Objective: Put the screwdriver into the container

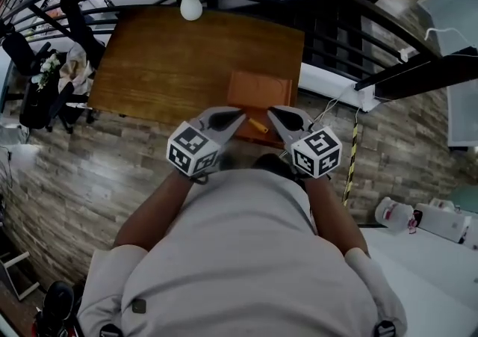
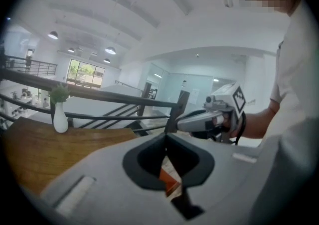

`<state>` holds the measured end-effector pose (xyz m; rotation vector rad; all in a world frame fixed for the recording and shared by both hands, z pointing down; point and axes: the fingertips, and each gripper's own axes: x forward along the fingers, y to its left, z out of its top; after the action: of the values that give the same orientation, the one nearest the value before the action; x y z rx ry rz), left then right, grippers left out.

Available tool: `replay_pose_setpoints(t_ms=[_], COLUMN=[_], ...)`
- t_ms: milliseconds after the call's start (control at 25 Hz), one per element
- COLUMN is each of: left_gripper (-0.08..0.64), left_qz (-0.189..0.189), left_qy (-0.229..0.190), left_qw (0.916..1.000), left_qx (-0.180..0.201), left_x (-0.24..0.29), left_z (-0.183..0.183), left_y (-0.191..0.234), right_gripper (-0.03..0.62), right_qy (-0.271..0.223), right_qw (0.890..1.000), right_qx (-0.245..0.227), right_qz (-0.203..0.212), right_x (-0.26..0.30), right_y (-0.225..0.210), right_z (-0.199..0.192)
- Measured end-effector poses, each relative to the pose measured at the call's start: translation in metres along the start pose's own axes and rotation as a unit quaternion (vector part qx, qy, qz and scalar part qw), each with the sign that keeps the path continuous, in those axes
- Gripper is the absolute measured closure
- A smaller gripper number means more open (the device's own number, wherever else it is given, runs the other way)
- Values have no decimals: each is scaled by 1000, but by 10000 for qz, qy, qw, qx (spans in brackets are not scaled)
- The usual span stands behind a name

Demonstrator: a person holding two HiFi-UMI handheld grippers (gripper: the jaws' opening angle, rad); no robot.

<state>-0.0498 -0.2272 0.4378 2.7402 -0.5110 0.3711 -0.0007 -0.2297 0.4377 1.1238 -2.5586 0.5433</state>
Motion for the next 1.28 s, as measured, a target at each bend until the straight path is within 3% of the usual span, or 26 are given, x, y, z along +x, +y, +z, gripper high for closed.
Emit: replay_pose_setpoints(t_ms=[240, 400, 840, 1280], left_gripper=[557, 557, 557, 557], left_qz=[92, 286, 612, 980], left_qy=[-198, -249, -273, -317], left_qw=[9996, 9993, 9977, 9946], left_qx=[167, 21, -67, -143], left_x=[-6, 4, 45, 56], left_z=[22, 19, -15, -61], left_y=[-28, -41, -132, -236], right_gripper=[584, 584, 584, 584], right_qy=[-55, -3, -16, -108], right_qw=[10000, 9998, 9971, 9933], right_qx=[28, 68, -96, -198], right_qz=[42, 211, 759, 1137], right_x=[-36, -59, -143, -236], right_y=[-12, -17, -15, 19], right_z=[-4, -20, -68, -126])
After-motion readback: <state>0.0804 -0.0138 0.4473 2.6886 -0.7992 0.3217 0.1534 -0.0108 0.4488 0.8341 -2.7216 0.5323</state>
